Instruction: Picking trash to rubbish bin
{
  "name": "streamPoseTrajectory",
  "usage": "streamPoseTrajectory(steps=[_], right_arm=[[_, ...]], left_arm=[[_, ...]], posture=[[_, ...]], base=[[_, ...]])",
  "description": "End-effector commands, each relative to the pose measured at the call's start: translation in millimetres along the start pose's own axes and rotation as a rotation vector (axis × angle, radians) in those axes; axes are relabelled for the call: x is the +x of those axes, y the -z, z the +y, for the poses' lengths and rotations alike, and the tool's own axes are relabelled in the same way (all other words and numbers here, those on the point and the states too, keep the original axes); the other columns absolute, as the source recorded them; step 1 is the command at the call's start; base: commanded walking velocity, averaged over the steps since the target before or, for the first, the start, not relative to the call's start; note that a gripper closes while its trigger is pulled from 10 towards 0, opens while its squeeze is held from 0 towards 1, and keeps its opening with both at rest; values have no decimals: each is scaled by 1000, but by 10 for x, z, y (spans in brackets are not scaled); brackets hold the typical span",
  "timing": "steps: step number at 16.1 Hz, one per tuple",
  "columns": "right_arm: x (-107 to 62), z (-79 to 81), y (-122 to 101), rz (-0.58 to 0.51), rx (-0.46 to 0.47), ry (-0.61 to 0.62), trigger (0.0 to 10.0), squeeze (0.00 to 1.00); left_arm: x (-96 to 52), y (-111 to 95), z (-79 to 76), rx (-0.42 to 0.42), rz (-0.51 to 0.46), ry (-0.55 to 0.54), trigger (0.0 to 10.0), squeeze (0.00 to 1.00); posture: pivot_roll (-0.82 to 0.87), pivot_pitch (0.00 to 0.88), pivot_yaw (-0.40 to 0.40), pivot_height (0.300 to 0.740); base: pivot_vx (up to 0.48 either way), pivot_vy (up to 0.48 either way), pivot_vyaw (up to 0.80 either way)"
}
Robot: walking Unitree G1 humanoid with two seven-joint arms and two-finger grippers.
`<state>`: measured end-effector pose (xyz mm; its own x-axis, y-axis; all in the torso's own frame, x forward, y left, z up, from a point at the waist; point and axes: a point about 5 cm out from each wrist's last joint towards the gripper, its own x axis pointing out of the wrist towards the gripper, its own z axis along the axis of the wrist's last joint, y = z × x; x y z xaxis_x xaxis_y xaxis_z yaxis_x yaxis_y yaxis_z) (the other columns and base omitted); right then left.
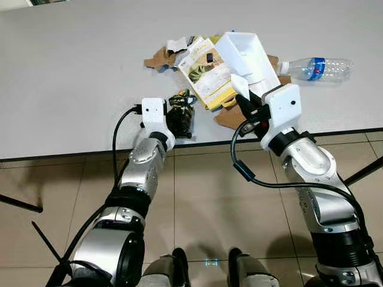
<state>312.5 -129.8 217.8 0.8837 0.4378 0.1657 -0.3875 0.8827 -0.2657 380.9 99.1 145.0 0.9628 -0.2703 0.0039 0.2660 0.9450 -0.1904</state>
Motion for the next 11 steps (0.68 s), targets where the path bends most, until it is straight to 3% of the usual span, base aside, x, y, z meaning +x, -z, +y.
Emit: streamPoseTrajectory(steps=[1,5,8,11], right_arm=[[19,54,16,10,4,-21,10000,0],[49,33,16,6,2,-18,10000,0],[93,34,16,-2,4,-18,10000,0],[139,36,21,-9,5,-20,10000,0]], left_arm=[[-141,338,136,4,126,-60,0,0],[-189,246,238,67,42,-95,0,0],[-241,66,281,170,-72,-104,0,0],[-314,-51,338,190,-144,-136,0,0]], posture=[[-183,245,114,740],[-178,233,106,740],[-161,214,97,740],[-146,191,90,740]], base=[[0,0,0],[0,0,0],[0,0,0],[0,0,0]])
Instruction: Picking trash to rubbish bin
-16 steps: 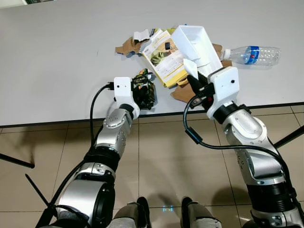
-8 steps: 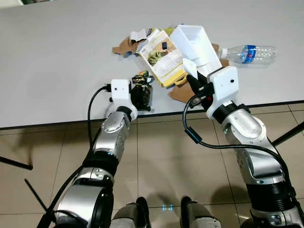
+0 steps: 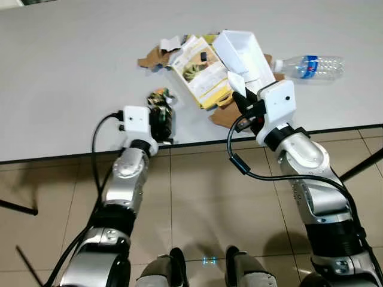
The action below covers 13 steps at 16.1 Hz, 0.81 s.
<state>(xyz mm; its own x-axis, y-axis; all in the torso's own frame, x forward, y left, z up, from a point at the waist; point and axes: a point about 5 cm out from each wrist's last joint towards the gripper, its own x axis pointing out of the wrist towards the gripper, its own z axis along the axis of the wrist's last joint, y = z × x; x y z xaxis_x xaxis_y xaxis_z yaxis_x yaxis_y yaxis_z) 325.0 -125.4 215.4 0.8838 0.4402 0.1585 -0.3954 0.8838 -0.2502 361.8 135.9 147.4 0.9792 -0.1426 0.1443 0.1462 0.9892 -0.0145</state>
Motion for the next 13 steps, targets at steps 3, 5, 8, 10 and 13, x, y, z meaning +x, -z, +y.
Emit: streamPoseTrajectory(steps=[3,5,8,10,13], right_arm=[[75,41,-33,-29,-11,-15,10000,0],[106,31,-28,-34,-10,-9,10000,0],[148,24,-7,-36,-2,-2,10000,0],[167,20,-11,-41,0,-4,10000,0],[136,-37,5,-40,-2,18,10000,0]], left_arm=[[-159,-36,127,25,-28,-43,0,0],[-242,-56,175,25,-34,-68,0,0],[-388,-144,213,43,-40,-100,0,0],[-441,-217,231,19,-46,-130,0,0],[-480,-272,200,8,-22,-150,0,0]], posture=[[-131,161,84,740],[-119,142,81,740],[-111,119,78,740],[-119,105,78,740],[-121,98,78,740]], base=[[0,0,0],[0,0,0],[0,0,0],[0,0,0],[0,0,0]])
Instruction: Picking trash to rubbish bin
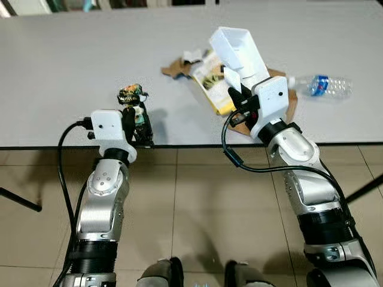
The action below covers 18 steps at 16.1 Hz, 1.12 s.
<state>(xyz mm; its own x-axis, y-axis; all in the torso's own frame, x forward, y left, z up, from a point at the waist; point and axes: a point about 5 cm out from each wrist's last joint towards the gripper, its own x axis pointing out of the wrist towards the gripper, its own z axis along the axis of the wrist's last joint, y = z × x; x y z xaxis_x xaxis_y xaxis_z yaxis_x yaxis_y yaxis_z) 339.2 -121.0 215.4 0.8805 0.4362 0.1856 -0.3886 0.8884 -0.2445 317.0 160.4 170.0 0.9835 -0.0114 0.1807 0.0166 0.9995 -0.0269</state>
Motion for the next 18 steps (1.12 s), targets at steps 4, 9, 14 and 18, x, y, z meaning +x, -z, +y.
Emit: streamPoseTrajectory(steps=[4,9,14,18], right_arm=[[-11,-33,24,-1,13,32,10000,0],[11,19,40,-3,32,34,10000,0],[-3,-6,50,4,31,38,10000,0],[1,-7,45,2,31,41,10000,0]], left_arm=[[-140,26,19,8,49,-13,471,0],[-243,85,-46,-9,102,3,510,0],[-216,68,-56,-50,115,5,0,0],[-203,64,-32,-65,125,-4,0,0]], posture=[[-98,102,84,740],[-87,104,90,740],[-93,116,85,740],[-93,118,86,740]], base=[[0,0,0],[0,0,-519],[0,0,-785],[0,0,-800]])
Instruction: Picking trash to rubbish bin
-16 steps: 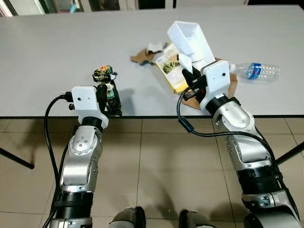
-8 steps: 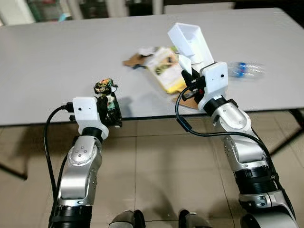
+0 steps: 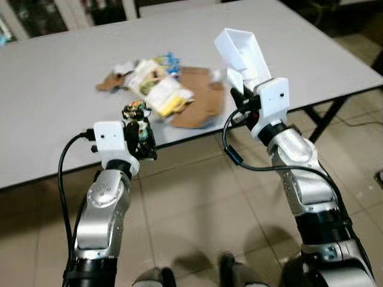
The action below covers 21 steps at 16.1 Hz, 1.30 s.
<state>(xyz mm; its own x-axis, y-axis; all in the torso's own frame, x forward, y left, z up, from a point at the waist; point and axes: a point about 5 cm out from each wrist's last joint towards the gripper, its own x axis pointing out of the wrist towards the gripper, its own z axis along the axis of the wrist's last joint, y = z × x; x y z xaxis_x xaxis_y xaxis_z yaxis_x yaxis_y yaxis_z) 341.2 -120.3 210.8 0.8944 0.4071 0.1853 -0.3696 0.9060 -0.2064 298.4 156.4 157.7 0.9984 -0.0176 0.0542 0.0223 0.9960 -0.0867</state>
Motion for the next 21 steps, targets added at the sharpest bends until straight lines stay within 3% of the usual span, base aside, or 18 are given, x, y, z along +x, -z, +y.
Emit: streamPoseTrajectory(steps=[1,12,21], right_arm=[[-10,-18,-5,-5,-3,11,10000,0],[-14,-35,-5,0,-4,20,10000,0],[-19,-44,27,16,-11,29,10000,0]], left_arm=[[17,-29,16,-7,0,-4,0,0],[66,16,-30,-69,40,20,0,0],[48,179,-43,-78,111,43,0,0]], posture=[[-93,118,86,740],[-102,125,89,740],[-105,128,90,740]], base=[[0,0,-800],[0,0,-800],[0,0,-800]])
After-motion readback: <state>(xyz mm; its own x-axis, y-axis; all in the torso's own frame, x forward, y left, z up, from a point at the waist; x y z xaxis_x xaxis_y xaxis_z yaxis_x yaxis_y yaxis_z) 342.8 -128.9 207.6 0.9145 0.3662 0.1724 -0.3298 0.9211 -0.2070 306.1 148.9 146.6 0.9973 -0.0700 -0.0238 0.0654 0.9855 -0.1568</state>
